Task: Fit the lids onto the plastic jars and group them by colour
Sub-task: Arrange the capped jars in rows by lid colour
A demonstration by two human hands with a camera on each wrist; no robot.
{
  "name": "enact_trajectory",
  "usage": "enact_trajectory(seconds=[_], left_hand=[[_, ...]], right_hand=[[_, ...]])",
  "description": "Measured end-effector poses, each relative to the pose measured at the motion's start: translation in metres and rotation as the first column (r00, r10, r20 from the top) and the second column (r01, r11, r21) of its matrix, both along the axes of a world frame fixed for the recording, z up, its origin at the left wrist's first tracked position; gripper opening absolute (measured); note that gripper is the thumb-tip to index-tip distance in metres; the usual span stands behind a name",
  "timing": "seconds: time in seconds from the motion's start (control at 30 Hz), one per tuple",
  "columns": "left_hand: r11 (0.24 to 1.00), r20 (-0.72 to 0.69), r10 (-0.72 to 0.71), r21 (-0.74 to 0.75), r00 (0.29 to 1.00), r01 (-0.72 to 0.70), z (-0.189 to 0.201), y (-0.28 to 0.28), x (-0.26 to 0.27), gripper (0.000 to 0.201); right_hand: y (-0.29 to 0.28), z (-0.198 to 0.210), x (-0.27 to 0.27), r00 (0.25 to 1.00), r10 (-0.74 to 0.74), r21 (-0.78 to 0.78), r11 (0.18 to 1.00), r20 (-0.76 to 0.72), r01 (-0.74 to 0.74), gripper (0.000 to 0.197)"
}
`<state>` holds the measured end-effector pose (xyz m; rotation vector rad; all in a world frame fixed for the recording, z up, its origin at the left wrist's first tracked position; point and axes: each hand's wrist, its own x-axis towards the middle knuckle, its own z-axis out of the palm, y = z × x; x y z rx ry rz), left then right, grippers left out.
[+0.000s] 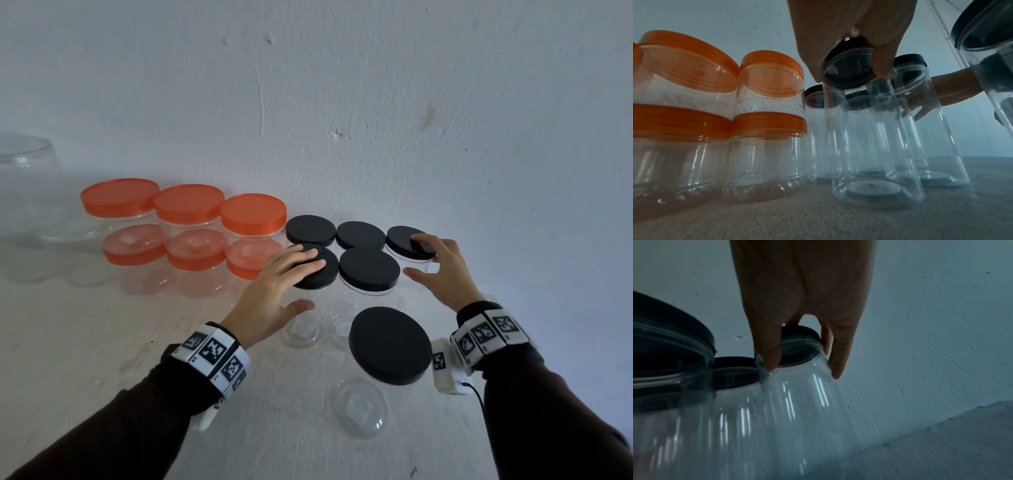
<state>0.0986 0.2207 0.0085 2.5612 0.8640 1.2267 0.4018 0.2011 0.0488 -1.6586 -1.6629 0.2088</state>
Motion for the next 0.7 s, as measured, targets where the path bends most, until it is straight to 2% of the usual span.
enact_trajectory(seconds=[0.17, 0.3, 0.37, 0.43, 0.57, 0.7], left_hand=[[1.0, -0.027, 0.0, -0.006, 1.0, 0.0, 0.001, 0.0, -0.001, 0.061], [1.0, -0.03, -0.01, -0.028, 1.0, 0.009, 0.004, -0.003, -0.002, 0.07], [0.998, -0.012, -0.022, -0.052, 1.0, 0.021, 0.005, -0.005, -0.001, 0.077], [0.997, 0.014, -0.006, -0.074, 1.0, 0.007, 0.005, -0.007, 0.0, 0.084], [0.992, 0.098, 0.067, -0.114, 0.993, -0.056, 0.005, -0.013, 0.001, 0.102], [0.924, 0.178, 0.161, -0.372, 0.971, -0.085, -0.002, -0.013, -0.001, 0.115]], right_hand=[[-0.007, 0.006, 0.004, 0.999, -0.006, -0.043, 0.999, 0.035, 0.008, 0.062], [-0.032, 0.026, -0.009, 0.999, -0.042, 0.13, 0.991, 0.015, 0.04, 0.045], [-0.053, 0.038, -0.024, 0.999, 0.03, 0.193, 0.981, -0.021, -0.025, 0.032], [-0.078, 0.047, -0.041, 0.984, 0.163, 0.155, 0.976, -0.072, -0.151, 0.022], [-0.118, 0.045, -0.065, 0.917, 0.392, -0.022, 0.919, -0.079, -0.394, 0.037], [-0.133, 0.03, -0.072, 0.879, 0.466, -0.161, 0.879, 0.098, -0.448, 0.067]])
